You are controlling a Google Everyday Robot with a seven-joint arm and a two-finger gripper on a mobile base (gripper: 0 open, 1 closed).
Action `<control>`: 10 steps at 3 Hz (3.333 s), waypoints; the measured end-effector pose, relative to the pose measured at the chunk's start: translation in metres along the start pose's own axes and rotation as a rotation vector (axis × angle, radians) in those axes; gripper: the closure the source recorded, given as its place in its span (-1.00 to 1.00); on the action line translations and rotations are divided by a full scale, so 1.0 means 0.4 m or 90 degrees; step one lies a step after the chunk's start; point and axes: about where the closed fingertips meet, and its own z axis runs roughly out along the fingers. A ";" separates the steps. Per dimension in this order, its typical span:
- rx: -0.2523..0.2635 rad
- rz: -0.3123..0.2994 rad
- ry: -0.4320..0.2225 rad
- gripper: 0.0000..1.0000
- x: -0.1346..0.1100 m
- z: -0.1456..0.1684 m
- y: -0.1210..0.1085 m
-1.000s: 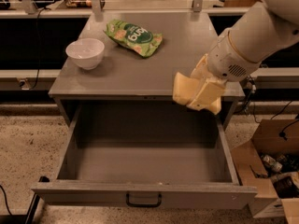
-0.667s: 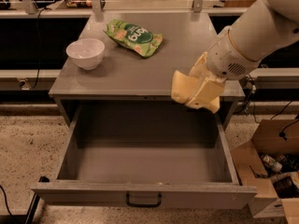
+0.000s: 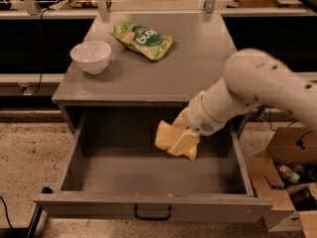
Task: Place sponge into top drawer
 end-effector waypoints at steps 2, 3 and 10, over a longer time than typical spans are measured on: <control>-0.029 0.008 -0.018 1.00 0.060 0.197 0.025; -0.003 0.014 0.024 1.00 0.096 0.227 0.025; -0.035 -0.014 0.167 -1.00 0.168 0.323 0.065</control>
Offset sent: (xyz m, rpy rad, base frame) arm -0.0006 0.0184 -0.0628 0.0237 0.0322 0.0184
